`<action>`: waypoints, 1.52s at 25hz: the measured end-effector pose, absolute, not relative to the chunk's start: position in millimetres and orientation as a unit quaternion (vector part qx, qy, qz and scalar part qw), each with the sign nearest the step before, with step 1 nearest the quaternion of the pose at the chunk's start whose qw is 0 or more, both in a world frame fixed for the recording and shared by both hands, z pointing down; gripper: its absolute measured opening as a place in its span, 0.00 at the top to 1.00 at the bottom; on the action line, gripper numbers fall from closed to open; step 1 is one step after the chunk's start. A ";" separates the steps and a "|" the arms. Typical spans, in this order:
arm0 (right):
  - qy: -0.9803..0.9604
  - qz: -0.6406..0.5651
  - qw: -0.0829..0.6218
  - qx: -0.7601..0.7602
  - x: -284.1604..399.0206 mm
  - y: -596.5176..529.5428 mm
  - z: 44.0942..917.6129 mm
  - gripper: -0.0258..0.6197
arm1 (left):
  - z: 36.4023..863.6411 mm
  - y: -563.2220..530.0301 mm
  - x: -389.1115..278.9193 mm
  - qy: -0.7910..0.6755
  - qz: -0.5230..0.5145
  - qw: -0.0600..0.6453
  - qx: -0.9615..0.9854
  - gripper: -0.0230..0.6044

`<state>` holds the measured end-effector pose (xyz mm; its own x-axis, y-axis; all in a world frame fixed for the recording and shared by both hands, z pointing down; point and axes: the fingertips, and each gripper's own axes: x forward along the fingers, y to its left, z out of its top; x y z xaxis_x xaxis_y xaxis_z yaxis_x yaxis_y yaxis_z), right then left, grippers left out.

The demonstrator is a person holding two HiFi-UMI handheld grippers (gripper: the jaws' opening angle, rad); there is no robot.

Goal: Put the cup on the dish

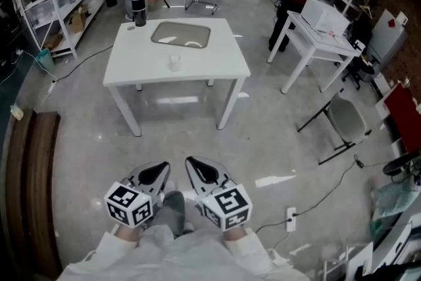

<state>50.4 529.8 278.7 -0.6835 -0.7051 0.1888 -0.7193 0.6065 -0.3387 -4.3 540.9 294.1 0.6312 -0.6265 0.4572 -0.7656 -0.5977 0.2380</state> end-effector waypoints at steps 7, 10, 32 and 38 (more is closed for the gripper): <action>-0.894 0.178 0.019 0.410 24.3 427.3 279.5 0.94 | 292.5 435.2 -26.8 -0.383 0.176 0.185 0.888 0.95; -0.887 0.169 0.015 0.429 16.0 380.9 269.9 0.94 | 286.3 394.1 -34.7 -0.367 0.178 0.179 0.895 0.95; -0.875 0.195 0.025 0.443 -29.6 201.4 302.2 0.94 | 310.5 216.7 -69.9 -0.331 0.173 0.205 0.905 0.95; -0.882 0.196 0.030 0.428 -26.1 131.7 315.6 0.94 | 320.2 145.8 -66.2 -0.342 0.174 0.203 0.901 0.95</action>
<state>-26.1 131.7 315.6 -0.6322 -0.7427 0.2206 -0.7663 0.5575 -0.3194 -66.2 145.8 320.2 0.7049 -0.5461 0.4527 -0.6873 -0.6835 0.2458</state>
